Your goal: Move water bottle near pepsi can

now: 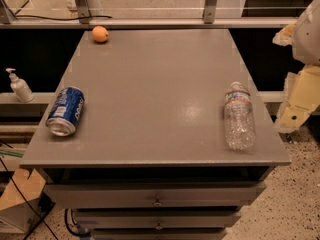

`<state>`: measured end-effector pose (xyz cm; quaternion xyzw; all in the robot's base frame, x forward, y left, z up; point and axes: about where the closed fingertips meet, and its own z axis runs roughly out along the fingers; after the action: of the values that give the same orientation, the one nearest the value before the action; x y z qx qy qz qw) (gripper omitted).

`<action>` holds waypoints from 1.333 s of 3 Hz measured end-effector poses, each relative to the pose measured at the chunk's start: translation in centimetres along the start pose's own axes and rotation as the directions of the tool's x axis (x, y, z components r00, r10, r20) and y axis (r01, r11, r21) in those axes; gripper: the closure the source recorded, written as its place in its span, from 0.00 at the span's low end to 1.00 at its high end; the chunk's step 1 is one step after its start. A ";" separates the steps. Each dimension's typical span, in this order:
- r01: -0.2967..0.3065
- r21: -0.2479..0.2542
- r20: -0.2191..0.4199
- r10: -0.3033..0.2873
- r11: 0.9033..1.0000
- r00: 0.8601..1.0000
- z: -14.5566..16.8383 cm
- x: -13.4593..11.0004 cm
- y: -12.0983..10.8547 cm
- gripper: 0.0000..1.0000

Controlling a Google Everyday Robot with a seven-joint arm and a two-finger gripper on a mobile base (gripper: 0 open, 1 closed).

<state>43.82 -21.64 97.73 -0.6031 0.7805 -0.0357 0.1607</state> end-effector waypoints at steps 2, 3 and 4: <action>-0.018 0.008 0.018 0.018 1.000 1.000 0.1 -0.4 -0.3 0.00; -0.088 -0.013 0.098 0.089 0.996 0.991 1.5 -1.4 -0.8 0.00; -0.168 -0.026 0.141 0.170 0.985 0.975 3.7 -3.0 -1.8 0.00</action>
Offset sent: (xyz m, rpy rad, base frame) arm 0.0097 0.0061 -0.0047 0.0526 -0.0026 -0.0350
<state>47.27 -18.81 95.35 -0.5365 0.8158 0.0268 0.2143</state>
